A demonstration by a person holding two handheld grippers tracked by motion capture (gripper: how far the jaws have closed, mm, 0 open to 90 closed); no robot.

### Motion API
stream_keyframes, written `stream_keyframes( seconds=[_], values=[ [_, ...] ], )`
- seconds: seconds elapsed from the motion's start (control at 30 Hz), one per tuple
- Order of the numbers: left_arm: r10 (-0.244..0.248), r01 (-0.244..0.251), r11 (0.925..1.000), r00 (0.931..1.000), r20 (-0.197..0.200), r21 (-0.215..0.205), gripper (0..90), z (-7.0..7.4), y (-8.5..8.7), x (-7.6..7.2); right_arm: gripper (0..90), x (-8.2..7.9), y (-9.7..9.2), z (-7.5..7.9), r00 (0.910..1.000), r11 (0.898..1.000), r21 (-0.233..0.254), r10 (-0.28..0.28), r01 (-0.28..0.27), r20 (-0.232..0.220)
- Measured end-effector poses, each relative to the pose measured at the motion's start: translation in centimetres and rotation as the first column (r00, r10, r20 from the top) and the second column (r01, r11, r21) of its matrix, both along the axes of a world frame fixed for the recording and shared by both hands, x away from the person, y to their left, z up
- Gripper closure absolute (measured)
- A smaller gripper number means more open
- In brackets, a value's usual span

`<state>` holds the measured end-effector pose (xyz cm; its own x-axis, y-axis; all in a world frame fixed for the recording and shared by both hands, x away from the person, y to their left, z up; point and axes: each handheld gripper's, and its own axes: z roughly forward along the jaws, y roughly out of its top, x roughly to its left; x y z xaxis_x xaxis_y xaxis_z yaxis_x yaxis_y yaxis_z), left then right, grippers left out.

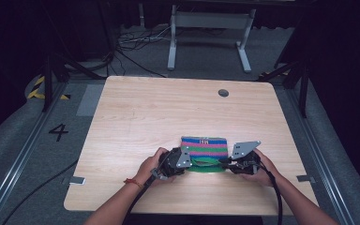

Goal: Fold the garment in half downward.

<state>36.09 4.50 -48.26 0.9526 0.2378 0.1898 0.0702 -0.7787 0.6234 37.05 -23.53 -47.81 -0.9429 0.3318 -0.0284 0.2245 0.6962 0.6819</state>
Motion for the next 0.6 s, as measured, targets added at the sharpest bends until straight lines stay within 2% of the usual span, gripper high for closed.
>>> stream_keyframes(
  seconds=[0.17,0.27,0.37,0.47,0.57,0.6],
  values=[
    [-0.002,0.002,0.9999,0.9999,-0.011,0.016,78.7,0.1,0.2,-0.6,76.1,-0.6,0.0,0.1,0.9999,1.000,-0.004,0.012,-0.012,0.000],
    [0.019,-0.019,0.9997,0.9998,-0.007,0.014,72.1,0.6,1.0,-1.1,70.5,-1.1,-0.3,0.3,0.9999,1.000,-0.016,0.000,0.000,0.010],
    [0.051,-0.051,0.9985,0.9987,-0.002,-0.018,67.6,1.4,1.8,-1.1,66.0,-1.3,-0.8,1.0,0.9996,1.000,0.016,-0.019,0.018,0.021],
    [0.082,-0.081,0.9950,0.9964,0.021,-0.059,64.4,2.2,2.3,-0.9,64.0,-1.3,-1.2,2.1,0.9979,0.997,0.061,-0.050,0.048,0.040],
    [0.130,-0.127,0.9891,0.9910,0.033,-0.074,58.3,2.5,2.1,-0.4,62.4,-0.9,-1.1,2.7,0.9956,0.994,0.077,-0.078,0.074,0.051],
    [0.131,-0.128,0.9886,0.9908,0.032,-0.079,58.1,2.5,1.9,-0.2,62.3,-0.8,-0.9,2.7,0.9951,0.994,0.076,-0.084,0.080,0.052]
  ],
)
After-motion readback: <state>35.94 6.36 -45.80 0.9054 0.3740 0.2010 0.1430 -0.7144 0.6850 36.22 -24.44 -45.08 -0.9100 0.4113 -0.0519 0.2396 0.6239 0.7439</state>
